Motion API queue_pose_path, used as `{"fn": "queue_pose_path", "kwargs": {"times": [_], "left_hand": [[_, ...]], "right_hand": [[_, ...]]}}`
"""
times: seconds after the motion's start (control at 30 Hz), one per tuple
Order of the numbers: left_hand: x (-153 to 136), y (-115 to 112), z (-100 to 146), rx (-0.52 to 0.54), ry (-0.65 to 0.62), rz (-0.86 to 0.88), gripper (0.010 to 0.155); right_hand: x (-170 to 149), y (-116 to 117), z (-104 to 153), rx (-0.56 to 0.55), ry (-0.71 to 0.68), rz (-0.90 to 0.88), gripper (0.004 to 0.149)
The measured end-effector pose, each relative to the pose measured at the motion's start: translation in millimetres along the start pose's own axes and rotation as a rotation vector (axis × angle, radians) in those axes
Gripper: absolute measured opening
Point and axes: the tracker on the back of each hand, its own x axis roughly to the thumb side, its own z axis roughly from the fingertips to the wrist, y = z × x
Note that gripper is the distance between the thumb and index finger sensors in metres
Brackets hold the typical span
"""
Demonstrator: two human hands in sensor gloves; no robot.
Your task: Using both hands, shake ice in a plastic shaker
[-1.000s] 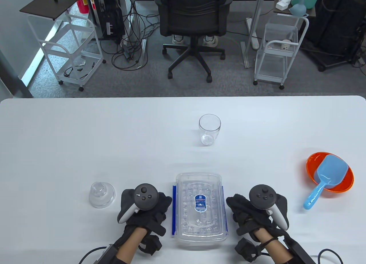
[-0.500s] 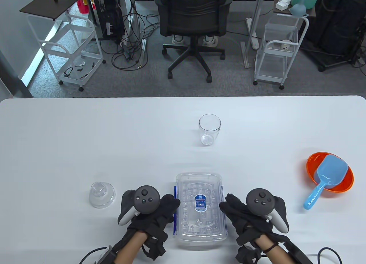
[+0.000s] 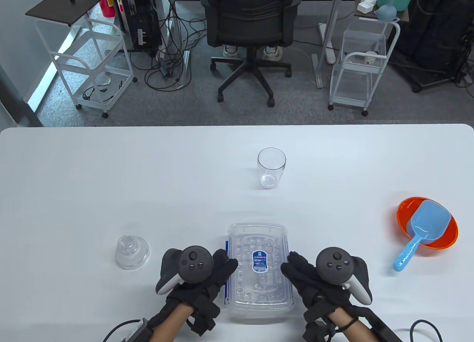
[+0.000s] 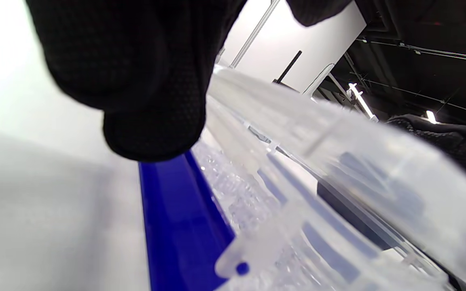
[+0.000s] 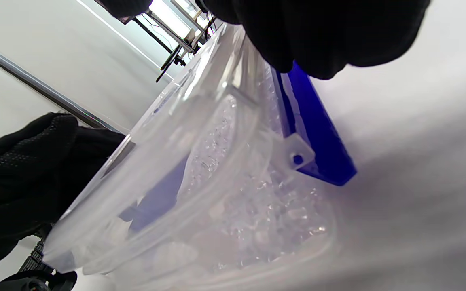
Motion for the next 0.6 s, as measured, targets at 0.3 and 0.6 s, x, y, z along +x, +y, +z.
{"fn": "queue_pose_path", "kwargs": {"times": [0.3,0.6], "left_hand": [[8,8,5,0.121,-0.061,-0.025,0.068],[6,19,11,0.258,-0.125,0.182,0.08]], "right_hand": [[17,-4,12,-0.131,-0.094,0.104,0.068],[27,-7,20,-0.196,-0.18,0.103,0.069]]}}
